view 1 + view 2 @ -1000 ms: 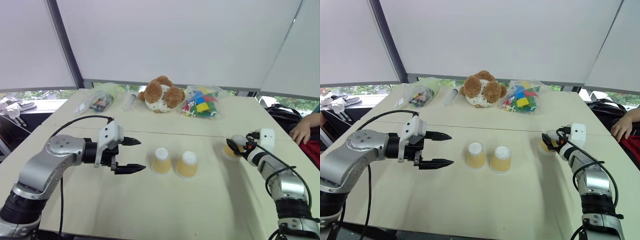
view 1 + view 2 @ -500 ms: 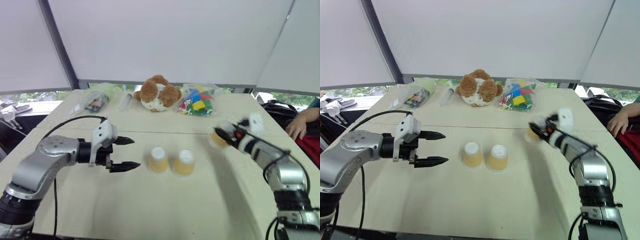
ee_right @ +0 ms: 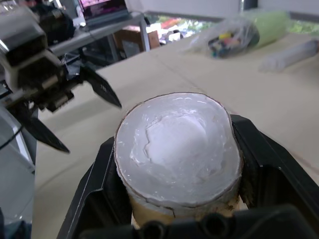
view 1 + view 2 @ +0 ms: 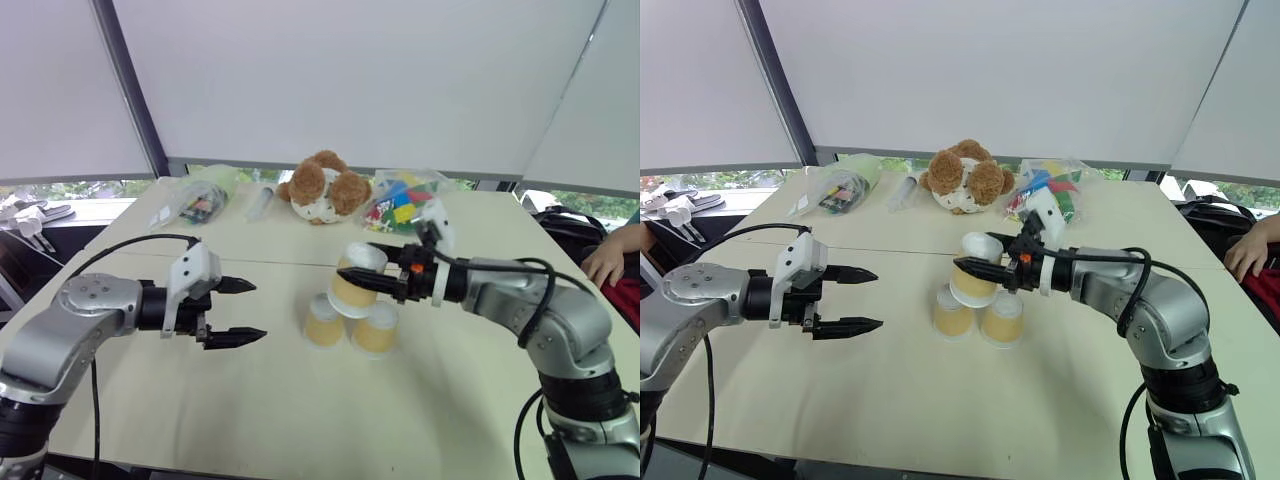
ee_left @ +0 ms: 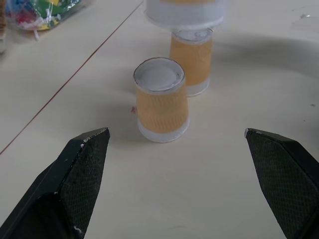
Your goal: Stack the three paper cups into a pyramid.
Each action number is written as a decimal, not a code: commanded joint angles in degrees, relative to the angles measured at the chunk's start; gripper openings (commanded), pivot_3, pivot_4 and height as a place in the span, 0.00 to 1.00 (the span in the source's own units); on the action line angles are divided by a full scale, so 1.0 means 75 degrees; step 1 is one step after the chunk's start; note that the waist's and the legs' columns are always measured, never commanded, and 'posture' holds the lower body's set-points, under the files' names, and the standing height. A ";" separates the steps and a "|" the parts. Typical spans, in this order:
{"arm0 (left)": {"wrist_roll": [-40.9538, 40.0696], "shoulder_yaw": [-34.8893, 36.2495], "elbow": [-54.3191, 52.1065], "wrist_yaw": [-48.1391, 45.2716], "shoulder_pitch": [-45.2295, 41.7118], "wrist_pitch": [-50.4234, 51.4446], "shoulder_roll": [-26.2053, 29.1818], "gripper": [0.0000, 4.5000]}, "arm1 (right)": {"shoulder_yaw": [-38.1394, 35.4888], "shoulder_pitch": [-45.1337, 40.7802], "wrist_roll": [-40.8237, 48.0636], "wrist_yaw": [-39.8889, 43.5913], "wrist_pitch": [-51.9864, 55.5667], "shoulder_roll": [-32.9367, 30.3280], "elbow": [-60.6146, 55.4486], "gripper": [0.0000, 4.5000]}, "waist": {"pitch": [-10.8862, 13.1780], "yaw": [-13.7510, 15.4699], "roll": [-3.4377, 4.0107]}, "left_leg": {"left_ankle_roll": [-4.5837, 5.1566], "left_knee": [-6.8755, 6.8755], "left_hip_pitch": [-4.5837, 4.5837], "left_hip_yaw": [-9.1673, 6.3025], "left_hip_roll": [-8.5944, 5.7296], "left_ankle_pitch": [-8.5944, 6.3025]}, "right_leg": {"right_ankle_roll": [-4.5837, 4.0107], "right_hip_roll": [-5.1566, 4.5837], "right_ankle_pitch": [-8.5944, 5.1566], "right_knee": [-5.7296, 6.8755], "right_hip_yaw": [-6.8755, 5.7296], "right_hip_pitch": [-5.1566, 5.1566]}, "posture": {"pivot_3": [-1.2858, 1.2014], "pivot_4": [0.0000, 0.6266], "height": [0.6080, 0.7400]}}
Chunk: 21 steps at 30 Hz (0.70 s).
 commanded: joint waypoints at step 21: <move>-0.0108 0.0114 -0.0223 0.0328 0.0193 -0.0191 -0.0073 1.00 | 0.0477 0.0225 -0.1214 0.0267 -0.1154 0.0244 0.0494 0.62 | 0.0000 -0.0006 0.0000 | 0.0000 -0.0002 0.0000 -0.0001 0.0001 0.0000 | 0.0001 0.0003 0.0000 0.0001 0.0000 -0.0004 | 0.52 0.24 0.99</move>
